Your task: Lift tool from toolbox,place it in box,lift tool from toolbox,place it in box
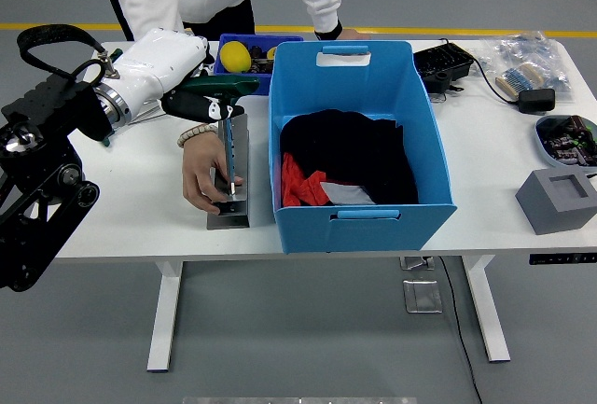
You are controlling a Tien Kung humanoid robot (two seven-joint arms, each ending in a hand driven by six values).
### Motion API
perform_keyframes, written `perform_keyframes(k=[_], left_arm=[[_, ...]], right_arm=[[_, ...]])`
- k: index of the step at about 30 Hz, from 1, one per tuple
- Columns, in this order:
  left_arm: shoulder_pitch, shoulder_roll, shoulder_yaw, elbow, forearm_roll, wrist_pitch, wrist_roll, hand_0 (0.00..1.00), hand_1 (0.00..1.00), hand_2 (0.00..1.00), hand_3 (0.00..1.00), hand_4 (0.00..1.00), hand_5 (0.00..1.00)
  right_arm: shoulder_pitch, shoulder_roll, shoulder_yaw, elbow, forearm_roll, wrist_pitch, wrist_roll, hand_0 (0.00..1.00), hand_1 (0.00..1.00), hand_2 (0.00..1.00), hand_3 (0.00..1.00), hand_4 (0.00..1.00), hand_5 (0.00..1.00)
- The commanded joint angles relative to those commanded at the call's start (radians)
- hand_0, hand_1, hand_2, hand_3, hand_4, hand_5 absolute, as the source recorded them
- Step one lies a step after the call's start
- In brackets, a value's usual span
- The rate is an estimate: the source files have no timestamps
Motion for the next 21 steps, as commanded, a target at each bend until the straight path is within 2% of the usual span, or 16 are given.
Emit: perform_keyframes(k=[11, 21], left_arm=[[-0.061, 0.011, 0.020, 0.006, -0.003, -0.018, 0.034, 0.111, 0.002, 0.002, 0.058, 0.856, 0.564], [-0.096, 0.013, 0.022, -0.007, -0.085, -0.031, 0.048, 0.111, 0.002, 0.002, 0.058, 0.856, 0.570]], right_arm=[[0.001, -0.002, -0.004, 0.000, 0.006, -0.001, 0.000, 0.724, 0.717, 0.780, 0.658, 0.897, 0.707], [0.001, -0.001, -0.004, 0.000, 0.008, -0.001, -0.001, 0.725, 0.717, 0.779, 0.659, 0.897, 0.707]])
